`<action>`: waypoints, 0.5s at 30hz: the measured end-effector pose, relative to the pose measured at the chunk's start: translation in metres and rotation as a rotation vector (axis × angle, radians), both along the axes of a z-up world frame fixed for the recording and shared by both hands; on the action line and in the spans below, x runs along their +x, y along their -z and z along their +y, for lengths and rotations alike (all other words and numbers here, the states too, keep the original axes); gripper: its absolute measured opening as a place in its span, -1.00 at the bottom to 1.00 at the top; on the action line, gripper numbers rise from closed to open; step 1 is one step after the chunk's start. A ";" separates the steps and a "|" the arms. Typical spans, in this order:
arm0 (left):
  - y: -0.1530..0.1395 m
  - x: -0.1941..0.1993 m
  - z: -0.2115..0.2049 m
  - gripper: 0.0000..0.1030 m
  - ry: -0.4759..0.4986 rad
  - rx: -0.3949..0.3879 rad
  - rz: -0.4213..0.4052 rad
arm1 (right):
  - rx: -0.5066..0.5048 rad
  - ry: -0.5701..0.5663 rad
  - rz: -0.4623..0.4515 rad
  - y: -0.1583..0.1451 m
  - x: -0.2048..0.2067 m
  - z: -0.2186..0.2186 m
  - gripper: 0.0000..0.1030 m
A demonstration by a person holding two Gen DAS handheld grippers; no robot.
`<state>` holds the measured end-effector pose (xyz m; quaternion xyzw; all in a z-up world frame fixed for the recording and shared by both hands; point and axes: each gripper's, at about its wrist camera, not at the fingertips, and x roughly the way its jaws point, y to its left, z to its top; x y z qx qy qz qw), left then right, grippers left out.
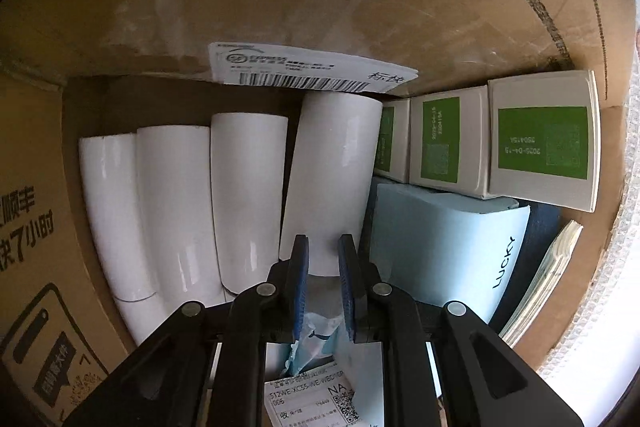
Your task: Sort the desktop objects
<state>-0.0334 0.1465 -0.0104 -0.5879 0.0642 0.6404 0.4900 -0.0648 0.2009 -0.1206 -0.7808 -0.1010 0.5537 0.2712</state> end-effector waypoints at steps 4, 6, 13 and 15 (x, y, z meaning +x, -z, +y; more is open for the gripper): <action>-0.002 0.000 -0.003 -0.10 0.006 0.004 -0.002 | -0.030 0.017 0.006 -0.005 -0.007 0.001 -0.77; -0.003 0.002 -0.002 -0.10 0.014 0.005 -0.002 | -0.096 0.067 0.043 -0.013 -0.006 0.004 -0.77; -0.001 0.007 0.006 -0.10 0.029 -0.026 0.020 | -0.249 0.160 0.303 -0.077 0.011 0.008 -0.77; 0.001 0.011 0.011 -0.10 0.028 -0.033 0.018 | -0.251 0.156 0.349 -0.091 0.012 0.006 -0.77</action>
